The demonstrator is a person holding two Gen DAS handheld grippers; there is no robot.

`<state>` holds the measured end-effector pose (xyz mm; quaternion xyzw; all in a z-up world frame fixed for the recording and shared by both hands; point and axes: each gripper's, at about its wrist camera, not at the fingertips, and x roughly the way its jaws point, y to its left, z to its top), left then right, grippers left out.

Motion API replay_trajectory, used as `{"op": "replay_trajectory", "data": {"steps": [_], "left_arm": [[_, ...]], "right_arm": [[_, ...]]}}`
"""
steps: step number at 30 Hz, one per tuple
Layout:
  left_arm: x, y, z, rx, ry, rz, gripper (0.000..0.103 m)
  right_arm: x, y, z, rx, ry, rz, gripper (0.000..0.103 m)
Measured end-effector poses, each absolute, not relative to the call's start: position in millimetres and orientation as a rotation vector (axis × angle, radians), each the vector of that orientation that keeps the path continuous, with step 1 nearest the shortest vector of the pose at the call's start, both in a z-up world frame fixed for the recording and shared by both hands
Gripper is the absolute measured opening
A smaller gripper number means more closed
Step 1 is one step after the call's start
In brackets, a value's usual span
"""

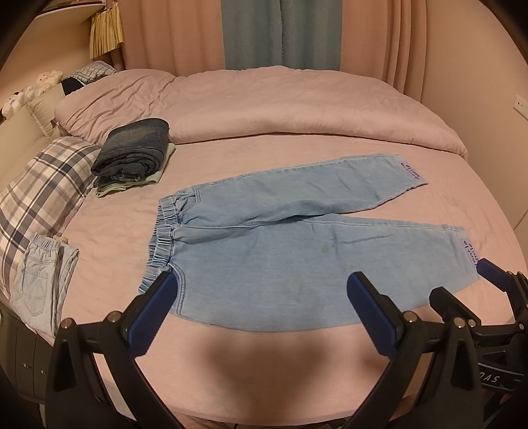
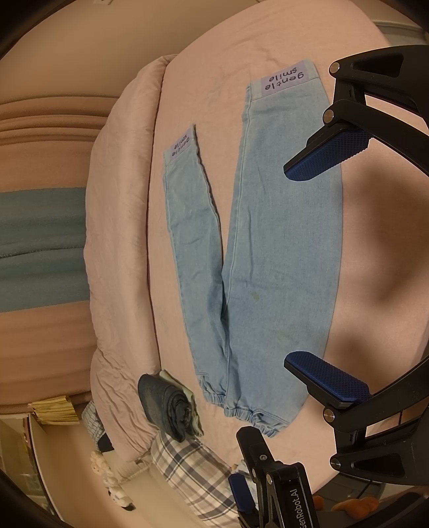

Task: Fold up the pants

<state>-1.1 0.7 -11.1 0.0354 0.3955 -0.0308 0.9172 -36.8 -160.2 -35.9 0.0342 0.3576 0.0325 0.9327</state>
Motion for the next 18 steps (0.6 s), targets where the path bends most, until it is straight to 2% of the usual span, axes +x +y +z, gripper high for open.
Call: {"op": "replay_trajectory", "data": {"steps": [18], "left_arm": [[0.9,-1.1,-10.6,0.075,0.817,-0.069,0.103]], "right_arm": [[-36.1,-160.7,-36.2,0.069,0.733,0.067,0.103]]}}
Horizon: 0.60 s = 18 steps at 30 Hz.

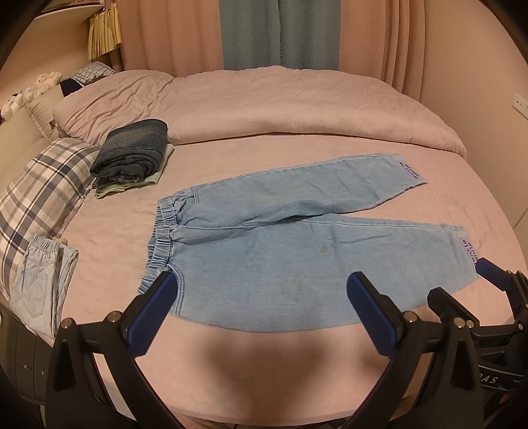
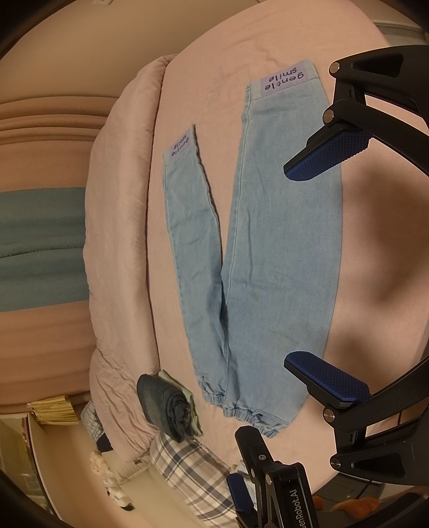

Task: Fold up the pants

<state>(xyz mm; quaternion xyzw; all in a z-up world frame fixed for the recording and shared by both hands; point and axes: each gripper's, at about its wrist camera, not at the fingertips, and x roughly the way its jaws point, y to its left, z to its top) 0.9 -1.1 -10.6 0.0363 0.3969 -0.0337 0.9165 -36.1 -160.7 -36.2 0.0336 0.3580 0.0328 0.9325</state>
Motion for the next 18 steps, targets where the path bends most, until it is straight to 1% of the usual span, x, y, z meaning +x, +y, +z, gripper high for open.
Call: {"op": "replay_trajectory", "data": {"steps": [4,7,12,15,18], "left_arm": [[1,0,-10,0.066,0.818,-0.075,0.103],[7,15,-18,-0.049,0.842,-0.128,0.103],[22,75,-57,-0.326,0.88,-0.101,0.102],[27,106,-85,-0.436,0.928,-0.052,0.102],[26,139,-116,-0.558,0.974,-0.001,0.102]], "right_arm": [[-36,-161,-36,0.071,0.734,0.07,0.103],[-37,-156,-39,0.047,0.723,0.109,0.103],[-31,-128,-67,-0.05,0.755,0.233,0.103],[-32,-107,-88,-0.149,0.736,0.269,0.103],[-37,-80,-106,-0.306,0.692,0.309,0.103]]}}
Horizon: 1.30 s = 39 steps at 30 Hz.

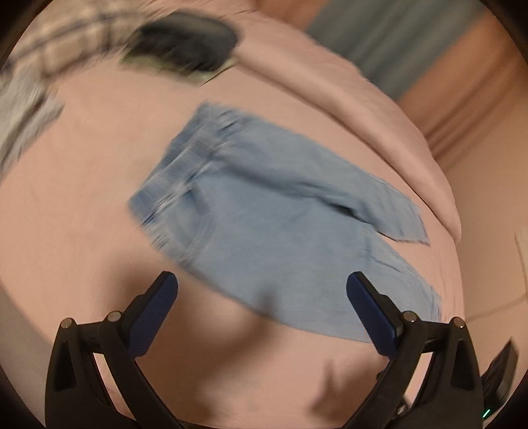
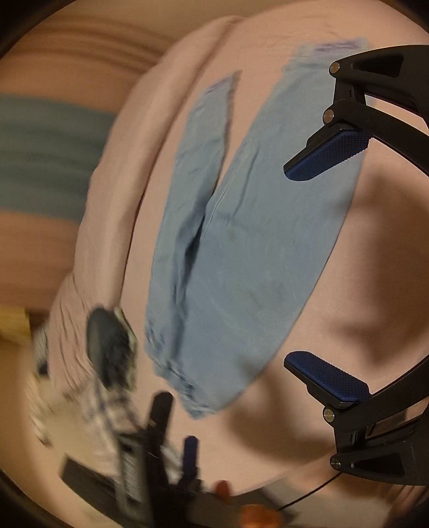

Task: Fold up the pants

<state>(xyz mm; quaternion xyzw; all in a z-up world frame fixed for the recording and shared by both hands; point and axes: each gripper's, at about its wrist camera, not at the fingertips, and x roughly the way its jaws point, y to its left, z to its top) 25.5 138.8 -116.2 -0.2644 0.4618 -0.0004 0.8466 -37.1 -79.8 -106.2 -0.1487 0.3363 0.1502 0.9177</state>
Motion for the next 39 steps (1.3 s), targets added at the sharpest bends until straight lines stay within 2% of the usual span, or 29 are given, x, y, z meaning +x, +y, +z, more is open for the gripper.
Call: {"op": "replay_trajectory", "data": {"steps": [4,5,7,17,19,20,21,22,24,28,33,36,37,39], "left_arm": [[28,167,-155,-0.722,1.016,0.027,0.102],[30,170,-162,-0.75,1.019,0.023,0.102],[36,172,-173,-0.784,1.017,-0.006,0.102],[71,173,-178,-0.802,0.93,0.002,0.098],[72,176,-176,-0.818,0.913,0.026,0.075],[73,181,-179,-0.824,0.92,0.029,0.039],[74,187,-185,-0.852,0.94,0.0,0.017],[74,190,-190,-0.888,0.951,-0.032,0.015],[68,193,-189,-0.881,0.946,-0.039,0.014],[50,190,-175,-0.792,0.917,-0.045,0.014],[44,193,-185,-0.772,0.962,-0.033,0.016],[44,193,-179,-0.719,1.002,-0.036,0.024],[41,192,-172,-0.673,1.005,-0.035,0.026],[31,190,-150,-0.523,0.973,-0.003,0.04]], "right_arm": [[-43,-46,-133,-0.466,0.644,0.387,0.1],[-42,-41,-137,-0.483,0.643,0.403,0.096],[-41,-29,-149,-0.524,0.647,0.448,0.077],[-26,11,-175,-0.735,0.537,0.465,0.062],[-16,19,-175,-0.753,0.559,0.478,0.034],[-12,24,-176,-0.766,0.566,0.487,0.026],[-11,27,-176,-0.772,0.565,0.49,0.012],[-14,29,-176,-0.775,0.559,0.486,0.01],[-19,29,-171,-0.754,0.559,0.497,0.006],[-31,20,-162,-0.704,0.584,0.556,0.006],[-26,16,-173,-0.672,0.645,0.599,0.006],[-19,11,-174,-0.626,0.697,0.604,0.006],[-17,6,-168,-0.591,0.716,0.609,0.011],[-21,-7,-152,-0.499,0.753,0.671,0.018]]}}
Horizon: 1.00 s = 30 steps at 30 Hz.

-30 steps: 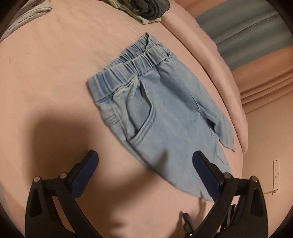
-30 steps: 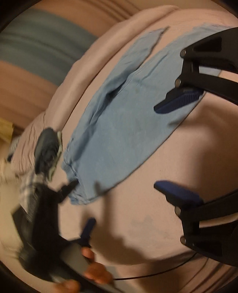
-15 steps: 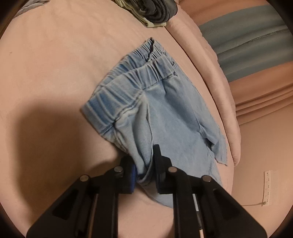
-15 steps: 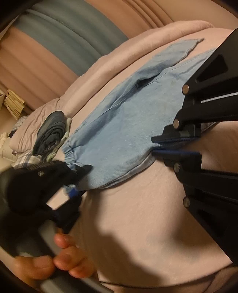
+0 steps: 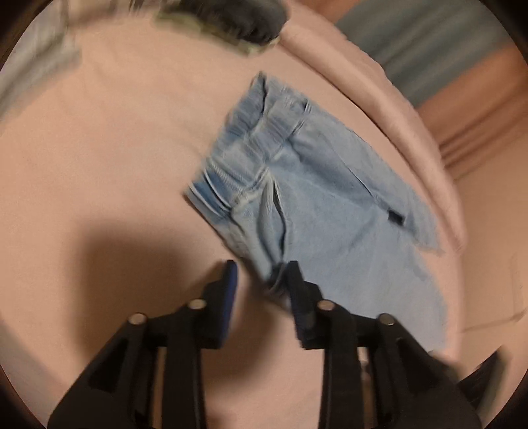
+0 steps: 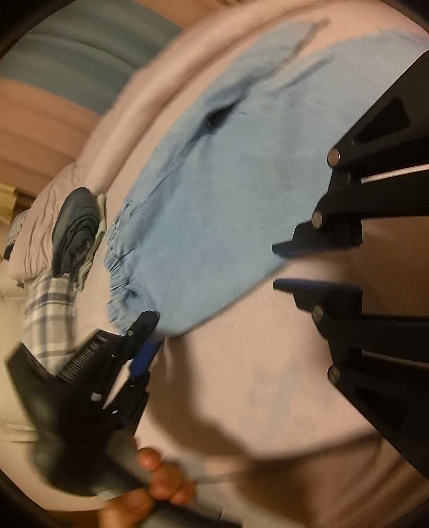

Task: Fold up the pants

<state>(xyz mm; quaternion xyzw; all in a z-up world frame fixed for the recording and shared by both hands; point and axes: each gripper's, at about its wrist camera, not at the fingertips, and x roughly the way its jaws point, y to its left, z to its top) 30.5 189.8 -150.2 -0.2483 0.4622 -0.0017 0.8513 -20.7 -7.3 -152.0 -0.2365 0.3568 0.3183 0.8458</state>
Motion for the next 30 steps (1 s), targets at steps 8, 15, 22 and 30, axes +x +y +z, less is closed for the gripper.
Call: {"op": "replay_trajectory", "data": {"steps": [8,15,22,30], "left_arm": [[49,156,-114,-0.292,0.828,-0.067,0.066],[89,98,-179,-0.005,1.006,-0.134,0.066],[51,110,-178,0.081,0.987,-0.274,0.066],[99,140,-115,-0.037,0.884,-0.264,0.085]], "right_arm": [[24,-89,-110,-0.255,0.715,0.433,0.047],[60,-144,-164,-0.16,0.96,0.143,0.047],[8,-174,-160,-0.097,0.993,0.237,0.051],[37,-183,-120,-0.137,0.895,0.338,0.065]]}}
